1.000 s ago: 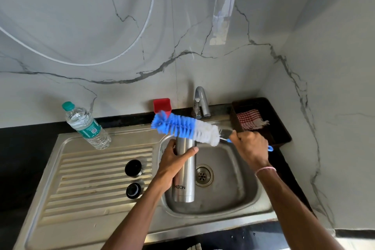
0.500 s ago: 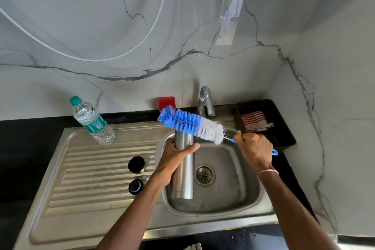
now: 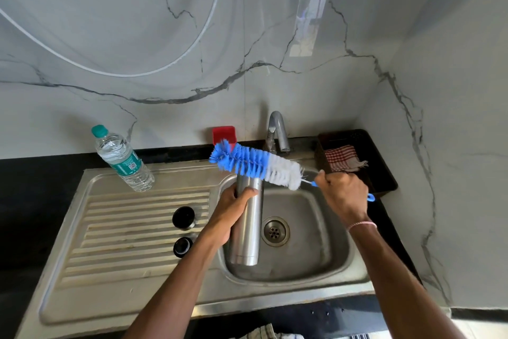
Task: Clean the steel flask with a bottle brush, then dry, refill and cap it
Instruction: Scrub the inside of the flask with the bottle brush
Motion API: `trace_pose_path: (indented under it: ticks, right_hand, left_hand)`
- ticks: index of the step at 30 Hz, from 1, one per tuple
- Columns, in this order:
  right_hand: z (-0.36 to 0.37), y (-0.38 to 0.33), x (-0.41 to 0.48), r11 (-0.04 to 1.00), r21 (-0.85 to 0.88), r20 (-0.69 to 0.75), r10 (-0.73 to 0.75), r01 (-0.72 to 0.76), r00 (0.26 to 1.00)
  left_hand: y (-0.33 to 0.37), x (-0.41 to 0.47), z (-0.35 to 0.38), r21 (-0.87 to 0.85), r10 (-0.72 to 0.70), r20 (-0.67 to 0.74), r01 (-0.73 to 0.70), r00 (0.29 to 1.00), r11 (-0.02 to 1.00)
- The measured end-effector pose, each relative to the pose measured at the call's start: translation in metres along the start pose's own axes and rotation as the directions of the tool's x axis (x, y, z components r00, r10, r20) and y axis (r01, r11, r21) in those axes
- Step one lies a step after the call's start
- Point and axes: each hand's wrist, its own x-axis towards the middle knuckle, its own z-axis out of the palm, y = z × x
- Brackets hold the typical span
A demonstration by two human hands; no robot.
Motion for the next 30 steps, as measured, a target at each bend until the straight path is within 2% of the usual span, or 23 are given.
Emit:
trace_pose_path:
  ticks: [3, 5, 9, 12, 15, 19, 23, 25, 30]
  right_hand:
    - [-0.006, 0.026, 0.000, 0.999, -0.019, -0.025, 0.046, -0.046, 0.999]
    - [-0.010, 0.035, -0.002, 0.997, -0.002, -0.019, 0.073, -0.073, 0.997]
    - [-0.007, 0.010, -0.005, 1.000, -0.008, -0.070, -0.009, 0.009, 0.998]
    - [-0.003, -0.008, -0.004, 0.999, 0.009, -0.036, -0.037, 0.037, 0.999]
    - [-0.006, 0.012, -0.004, 1.000, -0.021, -0.027, 0.015, -0.016, 1.000]
    - [-0.008, 0.040, -0.010, 0.996, 0.000, 0.025, 0.087, -0.087, 0.996]
    - [-0.001, 0.010, -0.012, 0.999, 0.039, -0.033, 0.009, -0.008, 0.999]
    - [0.000, -0.011, -0.010, 0.998, 0.061, -0.008, -0.018, 0.019, 1.000]
    - [-0.004, 0.016, -0.006, 0.996, 0.042, 0.024, 0.073, -0.074, 0.997]
  left_hand:
    - [0.001, -0.001, -0.008, -0.100, -0.019, 0.013, 0.021, 1.000, 0.995]
    - [-0.002, -0.001, -0.010, -0.074, -0.019, 0.030, 0.021, 0.999, 0.997]
    - [-0.003, 0.001, 0.003, -0.003, -0.046, 0.061, 0.046, 0.997, 0.999]
    - [0.000, 0.004, 0.006, -0.002, -0.016, 0.051, 0.016, 0.999, 1.000]
    - [0.002, 0.002, -0.005, 0.000, -0.019, 0.037, 0.019, 0.999, 1.000]
    - [0.001, -0.002, -0.020, -0.109, -0.054, -0.005, 0.053, 0.999, 0.993]
    - [0.005, -0.004, -0.007, -0.050, -0.013, 0.051, 0.015, 0.999, 0.999]
    - [0.007, -0.004, -0.002, -0.027, 0.004, 0.078, -0.002, 0.997, 1.000]
    - [0.003, -0.004, -0.017, -0.090, -0.002, 0.020, 0.004, 1.000, 0.996]
